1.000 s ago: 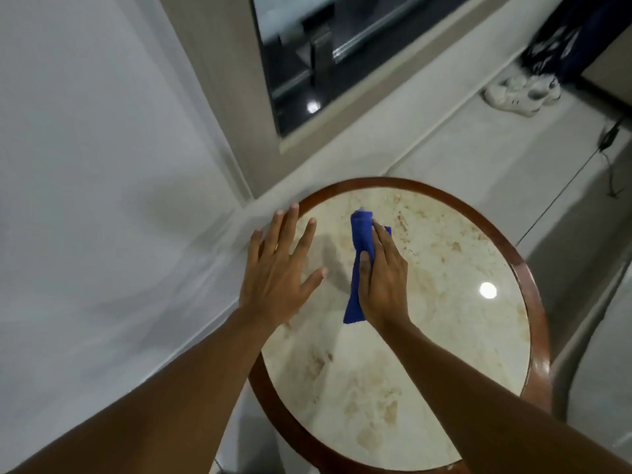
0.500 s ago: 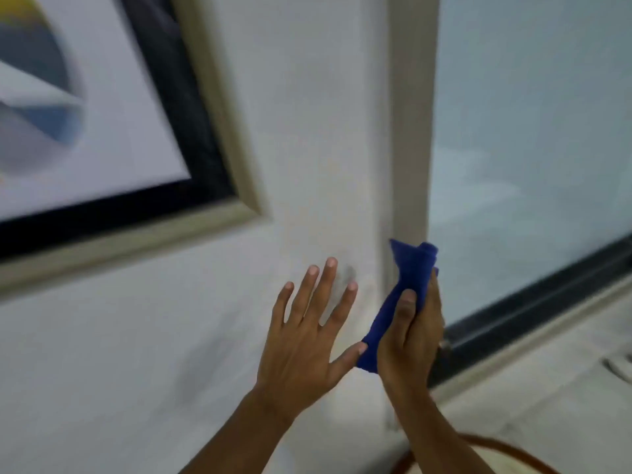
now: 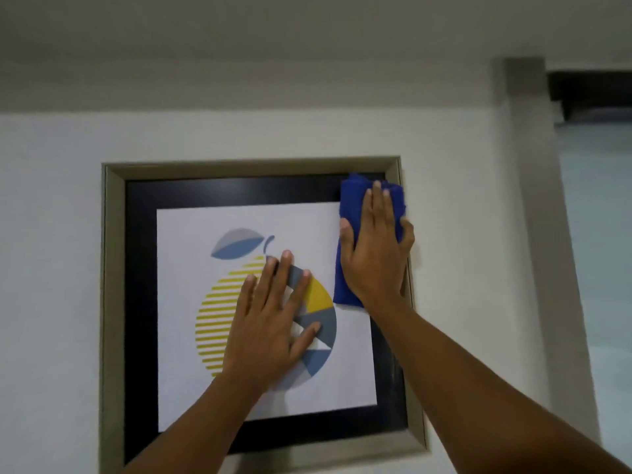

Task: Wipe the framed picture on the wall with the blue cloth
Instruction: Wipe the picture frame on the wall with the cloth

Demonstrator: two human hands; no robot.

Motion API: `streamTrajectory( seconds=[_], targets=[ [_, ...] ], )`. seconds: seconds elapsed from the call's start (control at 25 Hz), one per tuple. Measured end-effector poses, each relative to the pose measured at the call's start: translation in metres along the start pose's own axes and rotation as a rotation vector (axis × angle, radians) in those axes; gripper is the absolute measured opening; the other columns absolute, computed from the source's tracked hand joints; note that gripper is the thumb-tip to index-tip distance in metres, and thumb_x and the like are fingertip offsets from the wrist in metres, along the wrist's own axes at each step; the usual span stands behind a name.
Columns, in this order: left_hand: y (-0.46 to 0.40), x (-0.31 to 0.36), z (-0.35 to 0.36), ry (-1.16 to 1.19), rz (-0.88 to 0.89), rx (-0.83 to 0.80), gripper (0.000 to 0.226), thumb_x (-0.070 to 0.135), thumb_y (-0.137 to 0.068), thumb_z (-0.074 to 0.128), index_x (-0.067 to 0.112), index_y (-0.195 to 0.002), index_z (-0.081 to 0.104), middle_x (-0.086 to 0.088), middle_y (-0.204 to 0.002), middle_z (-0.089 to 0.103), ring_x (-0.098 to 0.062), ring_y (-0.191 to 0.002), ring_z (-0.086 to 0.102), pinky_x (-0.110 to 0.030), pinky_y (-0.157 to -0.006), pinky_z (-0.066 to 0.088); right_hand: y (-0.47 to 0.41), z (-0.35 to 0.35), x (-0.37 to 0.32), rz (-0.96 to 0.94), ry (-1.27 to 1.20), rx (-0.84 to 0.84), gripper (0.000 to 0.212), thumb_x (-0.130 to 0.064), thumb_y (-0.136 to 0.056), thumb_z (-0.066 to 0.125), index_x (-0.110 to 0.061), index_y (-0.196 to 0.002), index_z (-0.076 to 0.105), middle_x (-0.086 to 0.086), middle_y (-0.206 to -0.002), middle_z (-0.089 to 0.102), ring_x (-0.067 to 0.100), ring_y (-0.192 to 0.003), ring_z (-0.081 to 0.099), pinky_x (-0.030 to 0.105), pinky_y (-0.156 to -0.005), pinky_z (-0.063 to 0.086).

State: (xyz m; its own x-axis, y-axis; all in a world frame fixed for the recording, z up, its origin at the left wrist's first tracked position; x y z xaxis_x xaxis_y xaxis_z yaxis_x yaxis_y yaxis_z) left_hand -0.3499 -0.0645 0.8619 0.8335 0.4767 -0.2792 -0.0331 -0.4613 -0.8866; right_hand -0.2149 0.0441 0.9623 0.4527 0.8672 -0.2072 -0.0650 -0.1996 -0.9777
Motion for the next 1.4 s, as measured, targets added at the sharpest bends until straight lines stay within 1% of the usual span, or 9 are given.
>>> streamTrajectory(
  seconds=[0.16,0.36,0.44,0.52,0.8,0.88,1.04,1.24,1.4],
  targets=[
    [0.024,-0.003,0.016,-0.021,0.062,0.107,0.079,0.068,-0.096,0.035,0.022,-0.159,0.027,-0.01,-0.171,0.013,-0.034,-0.156,0.014,-0.055,-0.123,0.016,0.057,0.011,0.016,-0.053,-0.003,-0.031,0.08,-0.062,-0.096,0.028,-0.011,-0.156,0.012,0.003,-0.165,0.01,0.018,-0.151,0.007,0.036,-0.119,0.005],
    [0.023,-0.003,0.013,-0.02,0.075,0.136,0.08,0.069,-0.094,0.037,0.021,-0.158,0.03,-0.011,-0.171,0.014,-0.035,-0.156,0.015,-0.056,-0.122,0.018,0.187,0.019,0.046,-0.047,0.106,-0.204,0.099,-0.081,-0.086,0.019,-0.012,-0.155,0.002,0.004,-0.165,-0.001,0.02,-0.151,-0.002,0.036,-0.117,0.004],
    [0.026,0.0,0.012,-0.016,0.071,0.127,0.08,0.069,-0.094,0.037,0.02,-0.158,0.031,-0.012,-0.17,0.015,-0.035,-0.155,0.015,-0.056,-0.121,0.019,0.192,0.016,0.048,-0.11,0.147,-0.291,0.106,-0.085,-0.083,0.018,-0.008,-0.154,0.009,0.005,-0.163,0.002,0.019,-0.151,-0.005,0.037,-0.116,0.005],
    [0.032,0.001,0.017,-0.02,0.074,0.11,0.082,0.07,-0.094,0.038,0.02,-0.158,0.031,-0.013,-0.17,0.016,-0.036,-0.155,0.015,-0.056,-0.122,0.016,0.169,0.014,0.045,-0.165,0.178,-0.357,0.112,-0.088,-0.079,0.026,-0.004,-0.153,0.018,0.01,-0.164,0.01,0.026,-0.15,0.005,0.039,-0.117,0.008],
    [0.034,0.002,0.024,-0.018,0.08,0.099,0.087,0.076,-0.092,0.037,0.02,-0.158,0.03,-0.012,-0.169,0.019,-0.035,-0.155,0.015,-0.054,-0.123,0.01,-0.029,0.006,0.003,-0.135,0.179,-0.194,0.102,-0.081,-0.084,0.019,-0.012,-0.156,-0.004,0.004,-0.165,-0.01,0.018,-0.151,-0.01,0.043,-0.121,0.0],
    [0.034,0.003,0.023,-0.033,0.086,0.108,0.088,0.077,-0.091,0.037,0.02,-0.157,0.031,-0.012,-0.168,0.021,-0.035,-0.155,0.015,-0.054,-0.122,0.011,-0.018,0.008,0.003,-0.142,0.142,-0.156,0.099,-0.078,-0.087,0.023,-0.012,-0.156,-0.002,0.003,-0.165,-0.007,0.016,-0.151,-0.009,0.04,-0.122,-0.001],
    [0.034,0.004,0.021,-0.019,0.08,0.101,0.085,0.075,-0.092,0.036,0.019,-0.155,0.036,-0.014,-0.166,0.024,-0.037,-0.153,0.02,-0.058,-0.118,0.021,0.094,0.017,0.026,-0.053,0.03,-0.209,0.098,-0.076,-0.088,0.031,-0.01,-0.156,0.007,0.003,-0.165,0.002,0.019,-0.151,0.001,0.033,-0.121,-0.004],
    [0.036,0.004,0.021,-0.027,0.09,0.066,0.082,0.073,-0.092,0.035,0.02,-0.155,0.037,-0.015,-0.166,0.025,-0.04,-0.152,0.024,-0.062,-0.115,0.027,0.18,0.012,0.047,-0.111,0.172,-0.385,0.096,-0.078,-0.087,0.029,-0.003,-0.148,0.031,0.015,-0.154,0.036,0.027,-0.147,0.018,0.038,-0.116,0.01],
    [0.034,0.005,0.021,-0.046,0.101,0.068,0.084,0.074,-0.091,0.036,0.018,-0.153,0.041,-0.017,-0.165,0.027,-0.04,-0.152,0.021,-0.062,-0.117,0.022,0.108,0.003,0.033,-0.153,0.135,-0.285,0.086,-0.069,-0.094,0.026,-0.009,-0.155,0.016,0.006,-0.163,0.014,0.024,-0.15,0.014,0.035,-0.121,0.005]
  ],
)
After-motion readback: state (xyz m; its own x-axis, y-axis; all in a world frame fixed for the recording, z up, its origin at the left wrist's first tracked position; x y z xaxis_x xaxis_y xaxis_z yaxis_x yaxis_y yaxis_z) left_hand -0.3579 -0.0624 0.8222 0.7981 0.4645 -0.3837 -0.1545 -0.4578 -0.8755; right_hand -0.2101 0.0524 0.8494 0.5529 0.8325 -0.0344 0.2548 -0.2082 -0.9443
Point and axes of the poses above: each hand's wrist, its own y-axis away from the middle knuckle, its own z-axis out of the palm, x = y × z, the point moved 7 cm from there along -y, towards the middle knuckle
